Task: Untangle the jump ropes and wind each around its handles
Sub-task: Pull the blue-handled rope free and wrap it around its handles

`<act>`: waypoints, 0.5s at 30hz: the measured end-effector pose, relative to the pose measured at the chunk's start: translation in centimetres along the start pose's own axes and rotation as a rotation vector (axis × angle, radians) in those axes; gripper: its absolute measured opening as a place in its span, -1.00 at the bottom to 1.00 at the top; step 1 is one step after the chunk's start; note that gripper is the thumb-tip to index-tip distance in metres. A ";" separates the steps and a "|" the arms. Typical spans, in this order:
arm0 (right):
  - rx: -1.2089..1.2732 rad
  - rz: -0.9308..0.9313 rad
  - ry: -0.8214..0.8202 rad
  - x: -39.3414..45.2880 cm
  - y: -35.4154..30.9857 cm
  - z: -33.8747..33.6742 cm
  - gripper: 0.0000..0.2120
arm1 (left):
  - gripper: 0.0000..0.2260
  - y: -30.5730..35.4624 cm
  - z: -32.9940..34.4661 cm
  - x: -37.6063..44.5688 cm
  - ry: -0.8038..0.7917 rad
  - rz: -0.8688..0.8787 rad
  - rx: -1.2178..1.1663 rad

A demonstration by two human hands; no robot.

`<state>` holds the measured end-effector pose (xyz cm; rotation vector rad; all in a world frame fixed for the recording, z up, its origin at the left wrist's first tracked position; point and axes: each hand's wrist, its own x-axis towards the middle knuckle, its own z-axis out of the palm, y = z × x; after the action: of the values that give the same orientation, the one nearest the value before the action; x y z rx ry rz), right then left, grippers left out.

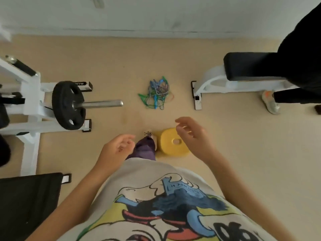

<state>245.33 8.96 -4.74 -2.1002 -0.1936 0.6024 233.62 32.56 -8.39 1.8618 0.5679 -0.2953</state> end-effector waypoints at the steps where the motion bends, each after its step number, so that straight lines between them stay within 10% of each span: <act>1: 0.008 0.029 -0.002 2.2 -0.6 -1.1 -0.82 | -0.83 1.6 -0.4 2.7 -0.011 -0.002 -0.001; 15: 0.120 0.185 0.015 28.6 3.2 -19.0 -0.83 | -0.81 26.5 5.7 36.0 -0.086 0.183 0.061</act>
<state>279.15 3.32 -8.36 -2.0186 0.0453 0.6897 278.49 28.69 -5.56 1.9350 0.3304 -0.2725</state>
